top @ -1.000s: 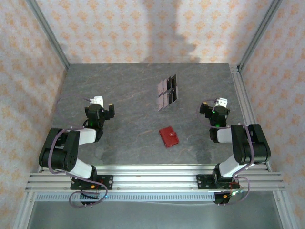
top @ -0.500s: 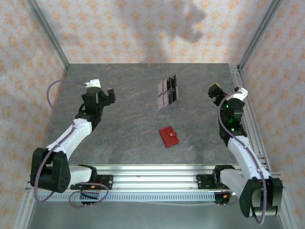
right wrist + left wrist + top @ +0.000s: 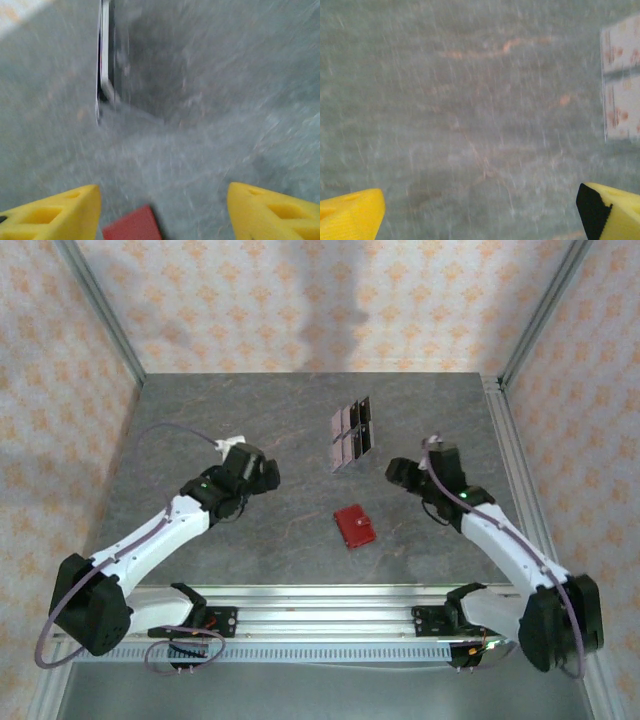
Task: Put the credit cards into the card holder
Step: Pick up the card holder from the bottom-center of the table.
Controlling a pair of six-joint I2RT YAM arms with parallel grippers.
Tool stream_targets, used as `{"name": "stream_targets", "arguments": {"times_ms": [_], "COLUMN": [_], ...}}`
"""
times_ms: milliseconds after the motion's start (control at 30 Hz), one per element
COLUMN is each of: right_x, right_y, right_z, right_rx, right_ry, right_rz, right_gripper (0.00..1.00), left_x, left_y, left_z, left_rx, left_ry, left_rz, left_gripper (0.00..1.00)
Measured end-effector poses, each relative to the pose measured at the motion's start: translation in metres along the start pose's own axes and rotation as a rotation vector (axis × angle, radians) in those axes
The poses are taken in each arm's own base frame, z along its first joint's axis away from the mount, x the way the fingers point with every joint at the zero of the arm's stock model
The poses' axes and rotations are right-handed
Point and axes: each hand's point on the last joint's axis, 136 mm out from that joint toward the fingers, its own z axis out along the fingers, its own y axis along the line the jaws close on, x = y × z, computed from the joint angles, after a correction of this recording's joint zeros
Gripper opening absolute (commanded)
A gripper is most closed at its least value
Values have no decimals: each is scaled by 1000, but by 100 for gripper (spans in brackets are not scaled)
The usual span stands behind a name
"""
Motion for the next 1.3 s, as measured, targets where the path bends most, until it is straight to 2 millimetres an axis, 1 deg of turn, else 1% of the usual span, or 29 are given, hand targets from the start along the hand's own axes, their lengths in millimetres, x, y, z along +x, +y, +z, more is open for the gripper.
{"name": "stream_targets", "arguments": {"times_ms": [67,100,233,333,433,700,867,967,1300], "right_x": [20,29,63,82,94,107,113,116,119], "right_y": [10,13,20,24,29,28,27,26,28], "right_z": [13,18,39,45,46,46,48,49,50], "right_rx": [55,85,214,286,324,365,370,372,359], "right_ry": [89,125,250,306,333,375,395,406,420], "right_rz": [-78,-114,-271,-377,-451,-519,-537,-541,-544], "right_gripper": [61,59,58,57,57,55,53,51,52], "left_x": [14,17,25,28,30,31,32,35,40], "left_y": [-1,0,4,9,12,13,13,14,15], "left_z": [1,1,6,8,9,9,11,13,20], "left_rx": [-8,-12,-40,-71,-84,-91,-97,-107,-128], "left_ry": [32,39,61,68,75,76,81,90,112], "left_rz": [-15,-26,-76,-88,-94,-96,-93,-87,-75], "left_gripper": [100,100,100,100,100,100,100,100,100]}}
